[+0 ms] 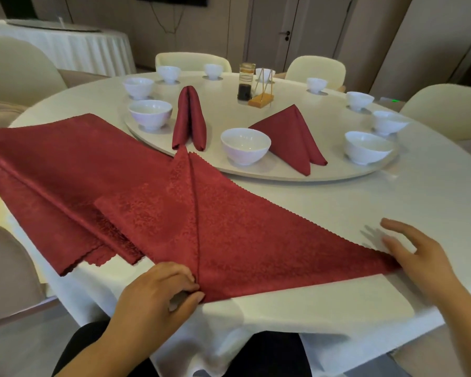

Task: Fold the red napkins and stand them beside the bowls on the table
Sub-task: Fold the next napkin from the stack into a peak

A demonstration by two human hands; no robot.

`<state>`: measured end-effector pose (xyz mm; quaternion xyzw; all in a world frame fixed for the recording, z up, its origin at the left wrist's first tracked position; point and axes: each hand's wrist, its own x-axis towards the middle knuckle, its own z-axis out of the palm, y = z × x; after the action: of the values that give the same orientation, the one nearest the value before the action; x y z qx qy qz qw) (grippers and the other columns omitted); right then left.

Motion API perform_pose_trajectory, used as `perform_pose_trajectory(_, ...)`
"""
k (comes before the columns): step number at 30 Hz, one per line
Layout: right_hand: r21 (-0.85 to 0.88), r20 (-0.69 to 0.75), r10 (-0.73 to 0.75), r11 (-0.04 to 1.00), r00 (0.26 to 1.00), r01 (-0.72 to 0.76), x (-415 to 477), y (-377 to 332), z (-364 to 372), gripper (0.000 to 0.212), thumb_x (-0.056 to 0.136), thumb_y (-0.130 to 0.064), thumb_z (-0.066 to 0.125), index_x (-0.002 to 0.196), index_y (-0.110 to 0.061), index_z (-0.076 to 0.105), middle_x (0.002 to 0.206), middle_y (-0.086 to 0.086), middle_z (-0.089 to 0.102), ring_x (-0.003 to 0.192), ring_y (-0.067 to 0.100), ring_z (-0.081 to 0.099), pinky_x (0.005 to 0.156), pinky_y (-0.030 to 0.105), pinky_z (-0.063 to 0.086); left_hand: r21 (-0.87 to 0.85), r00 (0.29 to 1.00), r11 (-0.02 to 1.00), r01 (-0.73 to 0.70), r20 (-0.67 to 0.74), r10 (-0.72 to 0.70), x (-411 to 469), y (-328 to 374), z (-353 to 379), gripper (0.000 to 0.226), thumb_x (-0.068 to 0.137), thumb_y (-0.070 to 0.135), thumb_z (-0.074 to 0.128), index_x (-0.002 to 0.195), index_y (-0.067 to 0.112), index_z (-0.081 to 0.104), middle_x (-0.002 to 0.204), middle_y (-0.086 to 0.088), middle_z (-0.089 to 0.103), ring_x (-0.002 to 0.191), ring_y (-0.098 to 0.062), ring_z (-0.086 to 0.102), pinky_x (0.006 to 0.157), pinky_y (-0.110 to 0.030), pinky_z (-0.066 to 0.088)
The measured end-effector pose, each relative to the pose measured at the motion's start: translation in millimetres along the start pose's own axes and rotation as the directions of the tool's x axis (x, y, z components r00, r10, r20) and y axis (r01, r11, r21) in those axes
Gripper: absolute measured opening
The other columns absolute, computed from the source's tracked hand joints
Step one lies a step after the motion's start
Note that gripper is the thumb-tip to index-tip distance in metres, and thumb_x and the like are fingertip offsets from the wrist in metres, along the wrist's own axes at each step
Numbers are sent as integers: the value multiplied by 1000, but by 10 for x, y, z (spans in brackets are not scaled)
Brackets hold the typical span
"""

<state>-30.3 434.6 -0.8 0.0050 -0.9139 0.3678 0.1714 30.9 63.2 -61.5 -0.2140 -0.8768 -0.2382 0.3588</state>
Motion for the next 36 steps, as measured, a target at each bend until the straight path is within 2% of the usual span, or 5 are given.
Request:
perform_pose_trajectory(9, -483, 292, -413, 715, 863, 505, -177, 185, -64, 46, 95, -38, 37, 83, -12, 73, 78, 4, 73, 81, 16, 59, 99, 3, 21, 22, 994, 994, -106, -38, 107, 11, -30, 10, 51, 91, 58, 35, 69, 23, 65, 87, 13, 51, 77, -3, 50, 62, -17, 41)
perform_pose_trajectory(13, -546, 201, -170, 798, 965, 254, -122, 6, -26, 19, 79, 2, 64, 87, -11, 75, 83, 8, 73, 79, 30, 67, 69, 36, 49, 44, 989, 991, -130, -59, 133, 7, -34, 36, 58, 95, 48, 34, 60, 17, 68, 70, 9, 61, 71, -5, 49, 58, -18, 39)
perform_pose_trajectory(19, -144, 280, -110, 977, 954, 155, 18, -362, -382, 66, 89, -5, 55, 67, -67, 59, 73, -42, 60, 78, -21, 55, 72, -4, 36, 78, 986, 984, -159, -40, 162, -13, -71, 5, 61, 96, 43, 31, 55, 17, 68, 63, 7, 64, 69, -5, 47, 60, -17, 36)
perform_pose_trajectory(24, 32, 288, -174, 985, 942, 172, 278, -808, -534, 49, 45, -91, 50, 78, -58, 66, 90, -32, 66, 94, -12, 58, 88, 3, 38, 83, 978, 976, -200, -38, 203, -56, -102, -111, 56, 94, 38, 36, 53, 17, 67, 62, 9, 64, 70, -5, 48, 66, -18, 38)
perform_pose_trajectory(36, -25, 260, -272, 957, 927, 288, 992, -1997, 816, 5, 85, -10, 59, 85, -10, 63, 81, 8, 64, 68, 10, 54, 57, 12, 40, -50, 991, 993, 111, -71, -114, 334, -244, -186, 45, 92, 46, 41, 74, 17, 70, 78, 7, 69, 81, -5, 54, 91, -25, 33)
